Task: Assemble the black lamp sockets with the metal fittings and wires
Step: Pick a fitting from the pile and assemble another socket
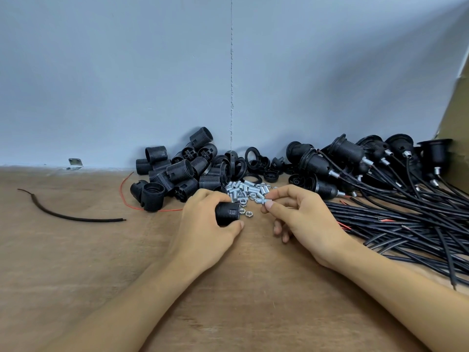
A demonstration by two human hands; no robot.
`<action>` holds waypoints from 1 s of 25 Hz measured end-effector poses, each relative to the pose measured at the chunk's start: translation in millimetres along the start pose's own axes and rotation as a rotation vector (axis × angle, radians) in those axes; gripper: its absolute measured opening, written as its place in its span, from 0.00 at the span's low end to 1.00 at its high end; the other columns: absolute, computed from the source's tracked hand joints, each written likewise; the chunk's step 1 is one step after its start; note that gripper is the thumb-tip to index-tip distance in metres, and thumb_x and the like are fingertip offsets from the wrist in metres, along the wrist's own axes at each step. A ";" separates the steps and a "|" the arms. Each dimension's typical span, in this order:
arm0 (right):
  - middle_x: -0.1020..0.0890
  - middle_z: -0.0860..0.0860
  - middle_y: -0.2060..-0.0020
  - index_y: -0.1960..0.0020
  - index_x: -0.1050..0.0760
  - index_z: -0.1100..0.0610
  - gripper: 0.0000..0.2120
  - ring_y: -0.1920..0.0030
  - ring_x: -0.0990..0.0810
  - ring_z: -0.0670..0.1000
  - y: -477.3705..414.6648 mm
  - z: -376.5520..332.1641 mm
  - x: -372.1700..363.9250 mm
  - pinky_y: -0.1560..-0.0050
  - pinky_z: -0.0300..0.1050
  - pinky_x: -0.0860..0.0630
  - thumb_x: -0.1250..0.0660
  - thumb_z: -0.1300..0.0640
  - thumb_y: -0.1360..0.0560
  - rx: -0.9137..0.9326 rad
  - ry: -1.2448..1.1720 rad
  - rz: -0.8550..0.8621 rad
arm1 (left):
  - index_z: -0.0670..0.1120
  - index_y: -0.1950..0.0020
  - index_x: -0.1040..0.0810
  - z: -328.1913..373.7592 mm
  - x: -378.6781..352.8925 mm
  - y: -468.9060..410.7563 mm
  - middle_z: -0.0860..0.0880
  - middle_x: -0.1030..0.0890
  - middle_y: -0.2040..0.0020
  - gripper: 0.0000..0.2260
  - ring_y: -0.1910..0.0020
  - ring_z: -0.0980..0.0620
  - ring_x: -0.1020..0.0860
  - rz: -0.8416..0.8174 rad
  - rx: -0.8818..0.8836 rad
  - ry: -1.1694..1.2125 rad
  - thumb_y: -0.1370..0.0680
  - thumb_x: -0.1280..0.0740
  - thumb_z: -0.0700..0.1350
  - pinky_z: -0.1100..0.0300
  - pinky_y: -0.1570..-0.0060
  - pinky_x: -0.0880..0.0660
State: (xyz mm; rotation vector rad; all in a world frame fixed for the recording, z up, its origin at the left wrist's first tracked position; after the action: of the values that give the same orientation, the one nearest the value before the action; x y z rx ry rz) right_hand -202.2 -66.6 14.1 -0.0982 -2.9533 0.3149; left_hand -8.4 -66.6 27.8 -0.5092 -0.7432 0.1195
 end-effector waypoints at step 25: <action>0.15 0.53 0.62 0.52 0.20 0.56 0.01 0.72 0.22 0.48 -1.6 -3.9 2.5 0.76 0.40 0.29 0.29 0.60 0.23 -0.008 0.185 -0.038 | 0.55 0.39 0.20 4.6 2.9 -2.0 0.60 0.24 0.42 0.22 0.38 0.57 0.30 0.100 -0.012 -0.116 0.24 0.38 0.68 0.60 0.41 0.40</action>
State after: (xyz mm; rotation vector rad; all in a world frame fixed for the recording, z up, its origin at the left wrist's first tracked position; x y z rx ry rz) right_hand -204.1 -67.1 18.5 -0.0682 -2.7697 0.2726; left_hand -9.5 -65.8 33.5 -0.5550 -0.8323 0.2397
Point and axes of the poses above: each hand's wrist, its own y-axis away from the middle knuckle, its own x-axis out of the back of the hand, z = x × y, the point moved 8 cm from there along -y, towards the middle knuckle
